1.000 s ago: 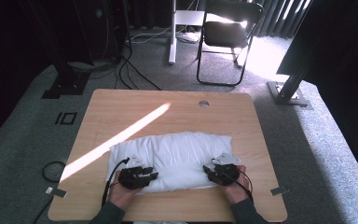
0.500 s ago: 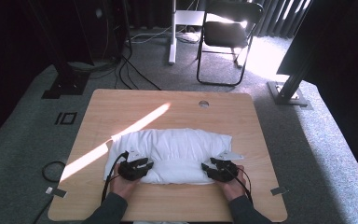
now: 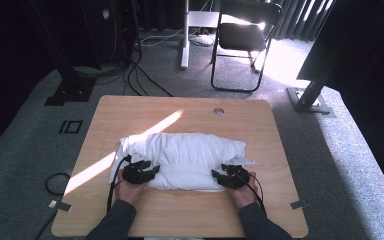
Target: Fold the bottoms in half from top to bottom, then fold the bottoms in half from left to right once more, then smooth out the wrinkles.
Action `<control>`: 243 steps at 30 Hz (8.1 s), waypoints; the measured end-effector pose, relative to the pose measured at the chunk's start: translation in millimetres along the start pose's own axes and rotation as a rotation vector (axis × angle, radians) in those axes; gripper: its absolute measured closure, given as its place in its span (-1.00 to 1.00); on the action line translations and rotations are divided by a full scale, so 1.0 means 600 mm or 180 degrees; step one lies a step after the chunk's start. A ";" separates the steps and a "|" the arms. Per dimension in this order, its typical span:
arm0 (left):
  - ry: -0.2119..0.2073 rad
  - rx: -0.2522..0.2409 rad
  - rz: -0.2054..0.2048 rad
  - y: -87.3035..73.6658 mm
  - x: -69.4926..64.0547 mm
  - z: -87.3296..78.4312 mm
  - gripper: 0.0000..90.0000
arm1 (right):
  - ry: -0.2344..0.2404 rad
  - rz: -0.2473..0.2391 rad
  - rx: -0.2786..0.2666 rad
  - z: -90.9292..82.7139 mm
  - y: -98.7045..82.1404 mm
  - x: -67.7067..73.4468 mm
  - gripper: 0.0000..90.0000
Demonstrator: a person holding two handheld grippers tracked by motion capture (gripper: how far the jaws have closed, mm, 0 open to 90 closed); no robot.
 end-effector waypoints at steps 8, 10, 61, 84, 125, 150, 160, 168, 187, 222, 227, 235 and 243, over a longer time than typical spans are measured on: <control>0.0403 -0.0386 -0.0428 0.006 0.058 -0.071 -0.62 | 0.0011 0.0008 -0.0011 0.001 0.000 0.000 0.09; 0.0420 -0.0358 -0.0606 0.000 0.079 -0.072 -0.67 | 0.0017 0.0013 -0.0012 0.001 0.000 -0.001 0.09; 0.0129 -0.0660 -0.0675 0.006 0.081 -0.106 0.94 | 0.0057 -0.0070 -0.0405 -0.057 0.073 0.021 0.05; -0.0609 -0.1336 -0.0102 0.172 -0.016 -0.164 0.95 | 0.0098 -0.0577 0.0042 0.088 0.101 0.185 0.14; -0.1211 -0.0705 0.0476 0.169 -0.127 -0.028 0.94 | 0.0280 0.0361 -0.0482 0.001 0.086 0.030 -0.18; -0.1279 -0.0013 0.0469 0.096 -0.148 0.117 0.86 | 0.0347 0.0235 -0.0756 -0.022 0.179 0.043 -0.17; -0.1456 -0.0360 0.0438 0.146 -0.141 0.033 0.34 | 0.0251 0.0171 -0.0055 0.074 0.162 0.025 0.81; -0.0312 -0.0466 0.0604 0.179 -0.041 -0.025 0.33 | 0.0272 0.0158 -0.0058 0.087 0.158 0.019 0.76; 0.0039 -0.0025 0.0646 0.088 -0.032 0.077 0.43 | -0.0046 0.0040 -0.0069 0.080 0.162 0.000 0.17; 0.0085 -0.0172 0.0508 0.087 -0.034 0.079 0.42 | 0.0398 -0.0529 -0.0040 -0.070 0.046 0.056 0.94; 0.0077 -0.0190 0.0480 0.087 -0.034 0.079 0.42 | 0.0247 -0.0382 -0.0158 -0.097 0.056 0.024 0.66; 0.0050 -0.0237 0.0441 0.087 -0.035 0.077 0.39 | 0.0161 -0.0294 -0.0472 -0.081 0.148 0.023 0.13; -0.0050 -0.0307 0.0398 0.086 -0.031 0.074 0.36 | 0.0039 -0.0360 -0.0260 0.063 0.220 0.032 -0.02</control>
Point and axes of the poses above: each handheld gripper's, and its own axes: z roughly forward along the jaws, y roughly out of its top, x roughly to its left, the point moved 5 cm from there along z, roughly forward along the jaws, and after that the axes turned 14 degrees about -y, right-handed, at the moved point
